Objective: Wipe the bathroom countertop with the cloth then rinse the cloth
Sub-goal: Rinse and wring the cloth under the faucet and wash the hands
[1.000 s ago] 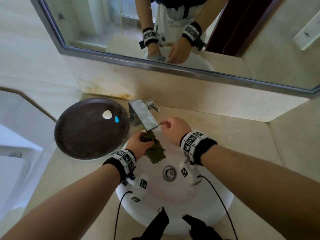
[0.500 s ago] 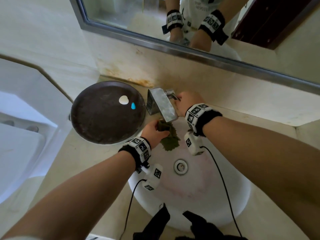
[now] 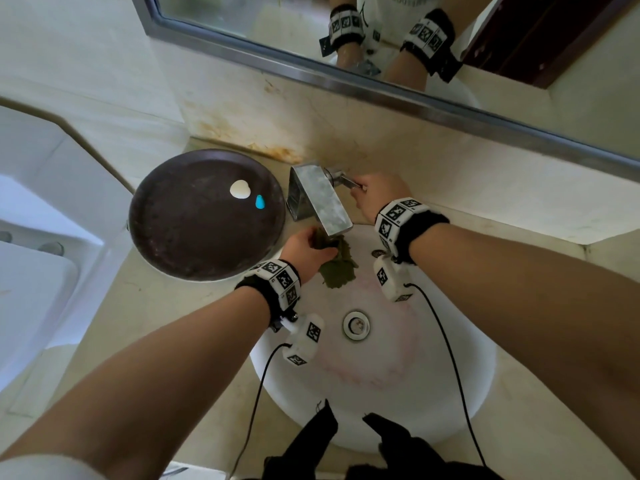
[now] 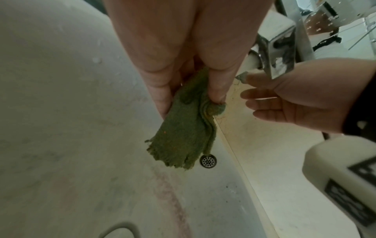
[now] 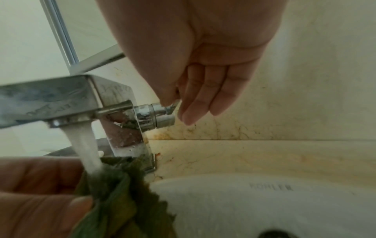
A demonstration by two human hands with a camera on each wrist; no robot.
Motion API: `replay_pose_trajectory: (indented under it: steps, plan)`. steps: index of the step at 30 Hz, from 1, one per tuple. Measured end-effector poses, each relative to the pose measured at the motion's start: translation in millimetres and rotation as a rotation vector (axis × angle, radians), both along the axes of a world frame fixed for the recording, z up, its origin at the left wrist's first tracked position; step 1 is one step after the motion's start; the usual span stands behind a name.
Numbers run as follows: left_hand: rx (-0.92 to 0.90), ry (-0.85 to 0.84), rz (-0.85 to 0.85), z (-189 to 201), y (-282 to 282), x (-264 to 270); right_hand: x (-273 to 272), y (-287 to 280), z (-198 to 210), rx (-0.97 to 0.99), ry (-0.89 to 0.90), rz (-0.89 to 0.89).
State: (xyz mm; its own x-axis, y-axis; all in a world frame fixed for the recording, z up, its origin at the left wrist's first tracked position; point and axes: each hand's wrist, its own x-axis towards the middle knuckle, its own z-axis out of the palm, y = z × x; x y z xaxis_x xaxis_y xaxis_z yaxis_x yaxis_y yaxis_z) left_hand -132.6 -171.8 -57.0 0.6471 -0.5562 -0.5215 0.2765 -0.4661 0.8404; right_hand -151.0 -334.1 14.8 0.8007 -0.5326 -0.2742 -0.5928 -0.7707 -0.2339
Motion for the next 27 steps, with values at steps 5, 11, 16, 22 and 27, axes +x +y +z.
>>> replay_pose_trajectory:
  steps: [5,11,16,22,27]
  plan:
    - [-0.05,0.005,-0.002,-1.9,0.0,-1.8,-25.9,10.2,-17.1,0.169,-0.093,-0.118]
    - [-0.089,-0.043,0.094,-6.6,2.5,-3.8,-63.8,51.2,-48.8,0.415,-0.044,-0.044]
    - [-0.071,-0.049,0.109,-7.5,6.3,-2.6,-64.9,55.9,-63.8,0.493,-0.122,-0.198]
    - [-0.034,-0.068,0.152,-8.9,6.9,-2.2,-62.2,47.9,-71.8,0.673,-0.219,-0.335]
    - [-0.029,-0.075,0.214,-11.0,5.3,-10.4,-70.9,36.9,-79.8,0.69,-0.285,-0.387]
